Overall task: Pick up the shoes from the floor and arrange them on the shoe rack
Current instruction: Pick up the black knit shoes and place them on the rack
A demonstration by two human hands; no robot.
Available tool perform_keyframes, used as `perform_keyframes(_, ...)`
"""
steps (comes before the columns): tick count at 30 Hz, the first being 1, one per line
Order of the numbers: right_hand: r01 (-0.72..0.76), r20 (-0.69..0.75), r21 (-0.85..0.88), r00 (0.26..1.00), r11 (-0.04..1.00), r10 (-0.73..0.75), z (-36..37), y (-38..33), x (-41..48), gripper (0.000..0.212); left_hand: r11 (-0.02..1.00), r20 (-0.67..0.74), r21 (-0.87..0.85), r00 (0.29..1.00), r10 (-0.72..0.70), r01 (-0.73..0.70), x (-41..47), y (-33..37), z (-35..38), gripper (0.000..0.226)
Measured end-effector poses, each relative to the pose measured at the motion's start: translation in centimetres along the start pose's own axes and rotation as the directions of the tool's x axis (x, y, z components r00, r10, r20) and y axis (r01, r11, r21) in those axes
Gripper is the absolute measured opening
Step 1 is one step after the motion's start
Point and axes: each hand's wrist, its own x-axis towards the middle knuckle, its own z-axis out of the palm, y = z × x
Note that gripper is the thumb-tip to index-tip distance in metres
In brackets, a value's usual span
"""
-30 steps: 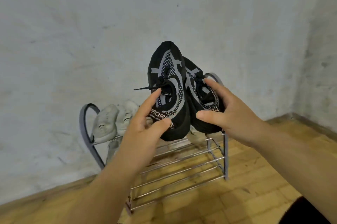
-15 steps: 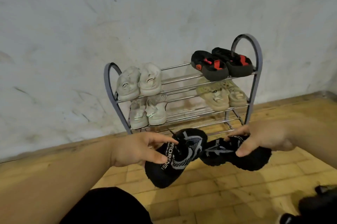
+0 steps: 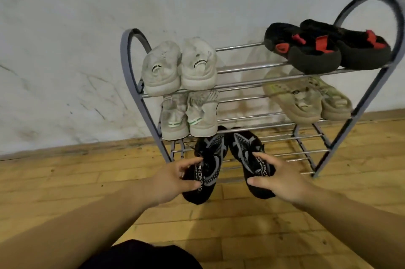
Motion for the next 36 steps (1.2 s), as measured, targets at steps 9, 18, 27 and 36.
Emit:
perform_keyframes(9,0.063,-0.151,0.054,0.987,0.997,-0.055,5.9,0.4,13.0,0.064,0.989,-0.306,-0.135,0.952,0.008,-0.052,10.9,-4.9,1.4,0.066)
perform_keyframes(18,0.118,0.038,-0.375,0.993,0.92,-0.112,6.2,4.1,16.0,0.114,0.912,-0.376,0.393,0.926,0.042,0.119,13.2,-9.4,5.0,0.079)
perform_keyframes(27,0.194,-0.026,-0.411,0.974,0.891,-0.224,7.6,4.8,15.6,0.1,0.891,-0.512,0.411,0.858,0.049,0.195,12.7,-9.4,5.2,0.073)
perform_keyframes(36,0.169,-0.059,-0.484,0.973,0.858,-0.225,10.6,3.6,15.8,0.1,0.805,-0.576,0.478,0.818,-0.016,0.352,11.3,-9.2,4.1,0.069)
